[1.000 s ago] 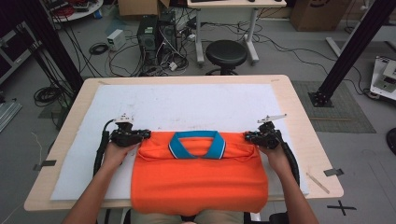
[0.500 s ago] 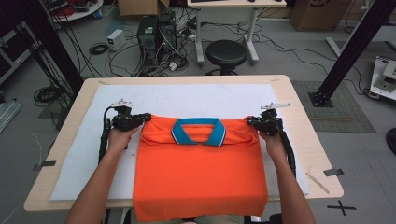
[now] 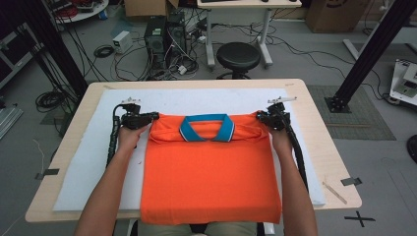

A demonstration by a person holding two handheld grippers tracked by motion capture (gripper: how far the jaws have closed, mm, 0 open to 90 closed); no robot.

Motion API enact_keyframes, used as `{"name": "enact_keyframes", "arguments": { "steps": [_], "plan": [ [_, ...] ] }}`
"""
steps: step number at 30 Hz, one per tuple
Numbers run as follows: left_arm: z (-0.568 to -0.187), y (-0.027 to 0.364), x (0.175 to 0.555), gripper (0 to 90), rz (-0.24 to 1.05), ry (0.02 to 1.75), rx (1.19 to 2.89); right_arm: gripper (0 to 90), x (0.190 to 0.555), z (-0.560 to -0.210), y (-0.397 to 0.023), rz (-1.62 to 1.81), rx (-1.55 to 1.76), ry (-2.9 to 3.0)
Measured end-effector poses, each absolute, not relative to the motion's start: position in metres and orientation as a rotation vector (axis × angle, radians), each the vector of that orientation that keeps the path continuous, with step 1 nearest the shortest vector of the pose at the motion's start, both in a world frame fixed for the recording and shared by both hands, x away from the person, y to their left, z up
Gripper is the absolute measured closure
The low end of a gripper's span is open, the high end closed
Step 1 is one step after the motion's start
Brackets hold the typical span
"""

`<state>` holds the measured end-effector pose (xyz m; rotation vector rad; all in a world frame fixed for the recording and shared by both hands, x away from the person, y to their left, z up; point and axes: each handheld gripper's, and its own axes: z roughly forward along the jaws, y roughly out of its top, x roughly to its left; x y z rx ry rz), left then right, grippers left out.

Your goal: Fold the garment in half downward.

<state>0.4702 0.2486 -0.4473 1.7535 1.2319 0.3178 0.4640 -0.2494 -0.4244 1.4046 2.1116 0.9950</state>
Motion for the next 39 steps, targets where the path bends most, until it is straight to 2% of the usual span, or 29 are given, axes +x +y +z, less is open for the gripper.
{"name": "enact_keyframes", "arguments": {
  "steps": [1, 3, 5, 7, 12, 16, 18, 21, 23, 25, 28, 29, 30, 39],
  "plan": [
    [-0.448, 0.248, 0.470, 78.2, 0.320, 1.228, 1.752, 81.1, 0.465, -0.426, -0.248, 0.982, 1.401, 2.115],
    [-0.446, 0.248, 0.469, 69.8, 0.312, 1.223, 1.744, 78.3, 0.465, -0.428, -0.249, 0.967, 1.407, 2.127],
    [-0.442, 0.248, 0.468, 55.6, 0.285, 1.218, 1.731, 68.9, 0.465, -0.428, -0.251, 0.978, 1.437, 2.116],
    [-0.436, 0.246, 0.462, 48.2, 0.310, 1.188, 1.738, 61.4, 0.462, -0.426, -0.255, 1.006, 1.460, 2.074],
    [-0.429, 0.245, 0.441, 46.5, 0.318, 1.100, 1.721, 52.5, 0.448, -0.415, -0.257, 1.055, 1.421, 2.089],
    [-0.436, 0.243, 0.422, 46.3, 0.300, 1.063, 1.749, 49.5, 0.432, -0.412, -0.254, 1.095, 1.392, 2.154],
    [-0.441, 0.240, 0.415, 46.3, 0.290, 1.048, 1.764, 49.5, 0.424, -0.412, -0.250, 1.124, 1.358, 2.189],
    [-0.446, 0.235, 0.409, 46.6, 0.262, 1.046, 1.799, 56.3, 0.414, -0.414, -0.243, 1.125, 1.290, 2.252],
    [-0.449, 0.230, 0.407, 47.9, 0.259, 1.041, 1.841, 59.4, 0.410, -0.418, -0.241, 1.094, 1.266, 2.289],
    [-0.451, 0.226, 0.403, 54.3, 0.277, 1.033, 1.889, 64.9, 0.409, -0.423, -0.240, 1.061, 1.276, 2.301],
    [-0.452, 0.221, 0.397, 74.4, 0.339, 1.008, 1.934, 82.7, 0.408, -0.429, -0.243, 1.010, 1.297, 2.301],
    [-0.451, 0.220, 0.395, 82.3, 0.367, 0.999, 1.940, 84.1, 0.406, -0.429, -0.244, 1.011, 1.299, 2.293],
    [-0.451, 0.220, 0.393, 84.6, 0.373, 0.992, 1.934, 84.6, 0.405, -0.429, -0.245, 1.025, 1.293, 2.282],
    [-0.444, 0.227, 0.369, 85.4, 0.390, 0.947, 1.859, 85.0, 0.381, -0.423, -0.253, 1.124, 1.279, 2.227]
  ]
}}
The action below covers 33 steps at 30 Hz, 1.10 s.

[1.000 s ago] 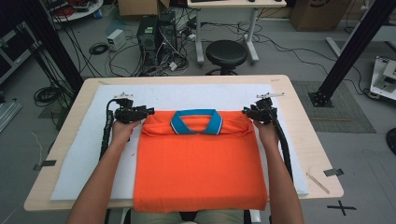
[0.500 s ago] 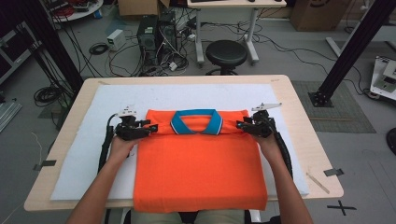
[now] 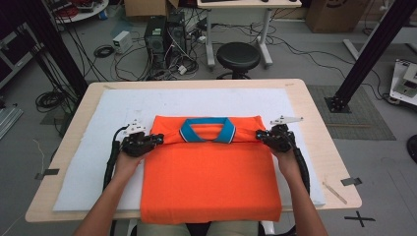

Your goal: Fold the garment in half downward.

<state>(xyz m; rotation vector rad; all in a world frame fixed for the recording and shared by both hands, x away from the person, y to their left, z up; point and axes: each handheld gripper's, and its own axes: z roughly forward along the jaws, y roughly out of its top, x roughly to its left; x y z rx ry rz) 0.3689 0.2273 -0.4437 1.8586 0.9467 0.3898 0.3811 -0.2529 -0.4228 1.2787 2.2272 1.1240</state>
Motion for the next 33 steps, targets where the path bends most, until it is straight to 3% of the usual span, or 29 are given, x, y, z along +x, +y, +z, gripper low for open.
{"name": "enact_keyframes", "arguments": {
  "steps": [20, 33],
  "plan": [
    [-0.434, 0.240, 0.294, 85.4, 0.295, 0.796, 1.833, 84.9, 0.293, -0.409, -0.271, 1.261, 1.132, 2.220],
    [-0.442, 0.248, 0.273, 85.0, 0.199, 0.766, 1.899, 83.7, 0.257, -0.420, -0.273, 1.222, 1.137, 2.269]
  ]
}}
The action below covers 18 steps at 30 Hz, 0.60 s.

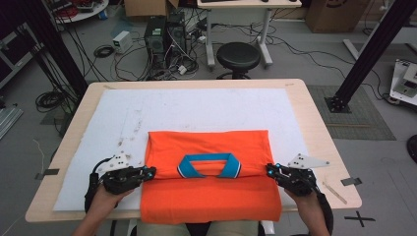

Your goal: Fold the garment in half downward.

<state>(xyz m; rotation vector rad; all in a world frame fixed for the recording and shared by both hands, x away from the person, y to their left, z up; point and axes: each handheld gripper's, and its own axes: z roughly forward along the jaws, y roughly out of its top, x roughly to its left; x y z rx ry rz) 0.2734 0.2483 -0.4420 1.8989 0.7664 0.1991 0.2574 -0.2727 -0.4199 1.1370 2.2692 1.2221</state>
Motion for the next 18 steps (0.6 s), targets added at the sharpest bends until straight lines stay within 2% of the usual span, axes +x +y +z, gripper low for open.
{"name": "enact_keyframes", "arguments": {
  "steps": [1, 2, 3, 4, 5, 6, 10, 12, 15, 18],
  "plan": [
    [-0.442, 0.248, 0.277, 76.5, 0.191, 0.791, 1.882, 77.8, 0.259, -0.420, -0.272, 1.219, 1.141, 2.269],
    [-0.442, 0.248, 0.277, 65.3, 0.191, 0.791, 1.882, 77.8, 0.259, -0.420, -0.272, 1.219, 1.141, 2.269],
    [-0.441, 0.249, 0.281, 55.5, 0.185, 0.816, 1.870, 70.0, 0.262, -0.418, -0.272, 1.249, 1.159, 2.248],
    [-0.440, 0.250, 0.284, 55.5, 0.188, 0.841, 1.848, 70.0, 0.262, -0.418, -0.272, 1.249, 1.159, 2.248],
    [-0.438, 0.251, 0.288, 46.5, 0.204, 0.855, 1.832, 64.8, 0.265, -0.414, -0.272, 1.277, 1.161, 2.218],
    [-0.436, 0.252, 0.292, 46.5, 0.224, 0.867, 1.821, 64.8, 0.265, -0.414, -0.272, 1.277, 1.161, 2.218],
    [-0.430, 0.257, 0.315, 36.5, 0.281, 0.930, 1.729, 52.7, 0.280, -0.407, -0.274, 1.281, 1.200, 2.147],
    [-0.428, 0.258, 0.328, 30.4, 0.292, 0.965, 1.686, 50.4, 0.291, -0.406, -0.274, 1.271, 1.215, 2.123],
    [-0.424, 0.258, 0.344, 26.5, 0.331, 0.987, 1.675, 45.1, 0.315, -0.408, -0.272, 1.233, 1.254, 2.099],
    [-0.422, 0.258, 0.358, 26.0, 0.356, 1.004, 1.685, 43.9, 0.327, -0.410, -0.271, 1.211, 1.271, 2.103]
  ]
}}
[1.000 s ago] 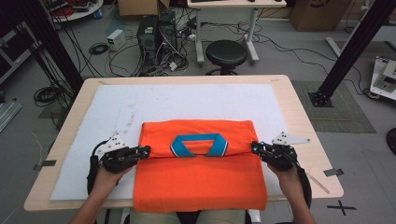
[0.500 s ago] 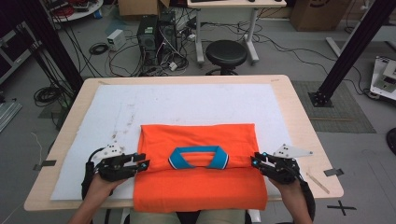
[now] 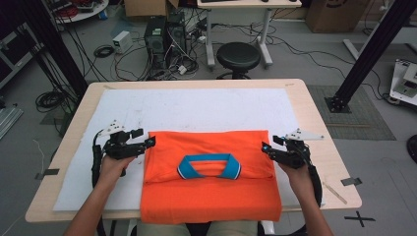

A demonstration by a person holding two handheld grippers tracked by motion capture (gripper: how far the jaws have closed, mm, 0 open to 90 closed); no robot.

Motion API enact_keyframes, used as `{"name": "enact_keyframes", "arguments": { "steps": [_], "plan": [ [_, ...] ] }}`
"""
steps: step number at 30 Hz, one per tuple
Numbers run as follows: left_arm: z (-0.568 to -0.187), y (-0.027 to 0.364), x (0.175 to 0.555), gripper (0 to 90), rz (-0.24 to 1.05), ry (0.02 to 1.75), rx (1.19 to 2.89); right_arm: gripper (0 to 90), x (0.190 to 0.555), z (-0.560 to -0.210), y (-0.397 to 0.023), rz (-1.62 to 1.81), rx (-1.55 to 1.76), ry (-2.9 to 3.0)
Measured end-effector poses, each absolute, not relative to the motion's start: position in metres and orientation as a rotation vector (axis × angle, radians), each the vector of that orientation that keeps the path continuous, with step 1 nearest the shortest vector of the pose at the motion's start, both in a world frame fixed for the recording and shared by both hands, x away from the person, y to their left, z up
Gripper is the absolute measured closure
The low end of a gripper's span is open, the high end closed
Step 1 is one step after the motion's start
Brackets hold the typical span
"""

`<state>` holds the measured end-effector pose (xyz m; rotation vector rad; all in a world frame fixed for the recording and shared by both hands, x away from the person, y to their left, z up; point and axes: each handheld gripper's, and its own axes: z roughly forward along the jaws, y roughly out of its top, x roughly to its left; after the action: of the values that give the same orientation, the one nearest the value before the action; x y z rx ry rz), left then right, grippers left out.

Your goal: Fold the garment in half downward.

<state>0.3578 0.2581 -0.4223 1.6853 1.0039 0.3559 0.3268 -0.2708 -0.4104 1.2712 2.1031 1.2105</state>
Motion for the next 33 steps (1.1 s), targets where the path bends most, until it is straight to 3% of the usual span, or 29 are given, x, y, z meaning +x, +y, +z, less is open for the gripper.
{"name": "enact_keyframes", "arguments": {
  "steps": [11, 17, 19, 20, 21, 24, 26, 28, 33],
  "plan": [
    [-0.450, 0.258, 0.400, 26.4, 0.357, 1.135, 1.757, 31.9, 0.379, -0.425, -0.262, 1.076, 1.426, 2.125],
    [-0.454, 0.255, 0.408, 34.4, 0.355, 1.169, 1.813, 35.6, 0.398, -0.435, -0.263, 0.961, 1.515, 2.133],
    [-0.455, 0.252, 0.411, 44.7, 0.362, 1.174, 1.850, 41.2, 0.406, -0.441, -0.265, 0.925, 1.554, 2.131],
    [-0.455, 0.251, 0.411, 44.7, 0.357, 1.171, 1.873, 41.2, 0.406, -0.441, -0.265, 0.925, 1.554, 2.131],
    [-0.455, 0.247, 0.412, 52.8, 0.371, 1.162, 1.917, 45.9, 0.410, -0.445, -0.266, 0.916, 1.566, 2.156],
    [-0.456, 0.244, 0.412, 59.2, 0.388, 1.161, 1.934, 51.0, 0.410, -0.446, -0.267, 0.904, 1.561, 2.165],
    [-0.456, 0.242, 0.410, 70.2, 0.385, 1.141, 1.940, 61.3, 0.410, -0.446, -0.267, 0.924, 1.547, 2.190],
    [-0.455, 0.239, 0.409, 79.2, 0.404, 1.135, 1.956, 77.9, 0.410, -0.445, -0.265, 0.936, 1.520, 2.221],
    [-0.452, 0.238, 0.415, 81.2, 0.453, 1.181, 1.878, 82.6, 0.411, -0.442, -0.261, 0.919, 1.458, 2.205]
  ]
}}
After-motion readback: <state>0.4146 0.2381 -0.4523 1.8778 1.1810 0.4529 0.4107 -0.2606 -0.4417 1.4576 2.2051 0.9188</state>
